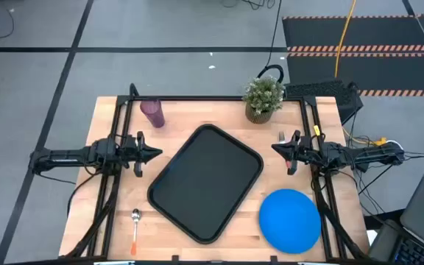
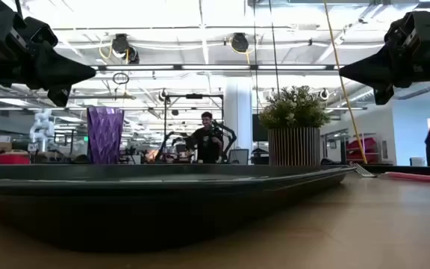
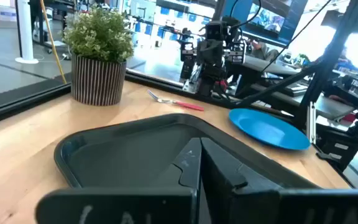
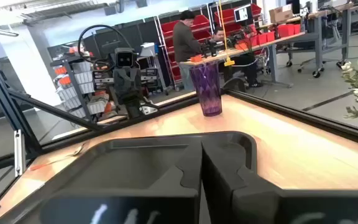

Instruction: Pick and place plate/cup/fork/spoon on tray

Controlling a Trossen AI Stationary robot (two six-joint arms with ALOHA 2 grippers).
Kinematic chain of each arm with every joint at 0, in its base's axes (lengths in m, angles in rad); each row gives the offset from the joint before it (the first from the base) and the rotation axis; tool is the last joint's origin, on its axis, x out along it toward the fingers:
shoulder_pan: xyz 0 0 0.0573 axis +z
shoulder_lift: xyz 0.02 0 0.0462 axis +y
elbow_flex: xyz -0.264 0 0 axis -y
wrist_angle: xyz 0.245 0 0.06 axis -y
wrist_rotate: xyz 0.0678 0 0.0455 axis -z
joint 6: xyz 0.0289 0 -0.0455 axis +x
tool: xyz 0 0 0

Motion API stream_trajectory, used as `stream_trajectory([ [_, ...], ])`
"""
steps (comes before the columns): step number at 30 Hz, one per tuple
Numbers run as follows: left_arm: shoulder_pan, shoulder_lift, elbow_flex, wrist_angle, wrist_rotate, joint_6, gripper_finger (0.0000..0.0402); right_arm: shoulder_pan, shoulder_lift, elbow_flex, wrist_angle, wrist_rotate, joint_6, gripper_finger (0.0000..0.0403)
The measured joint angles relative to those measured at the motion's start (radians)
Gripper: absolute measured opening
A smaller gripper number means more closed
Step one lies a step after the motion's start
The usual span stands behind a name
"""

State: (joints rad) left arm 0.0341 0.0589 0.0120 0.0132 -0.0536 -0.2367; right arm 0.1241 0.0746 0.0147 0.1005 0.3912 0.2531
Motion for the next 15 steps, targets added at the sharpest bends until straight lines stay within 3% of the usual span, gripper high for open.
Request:
stream_trajectory([
  [15, 0.0, 0.0, 0.0, -0.001, 0.0, 0.005, 0.001, 0.0, 0.0, 0.0, 0.0, 0.0, 0.0, 0.0],
])
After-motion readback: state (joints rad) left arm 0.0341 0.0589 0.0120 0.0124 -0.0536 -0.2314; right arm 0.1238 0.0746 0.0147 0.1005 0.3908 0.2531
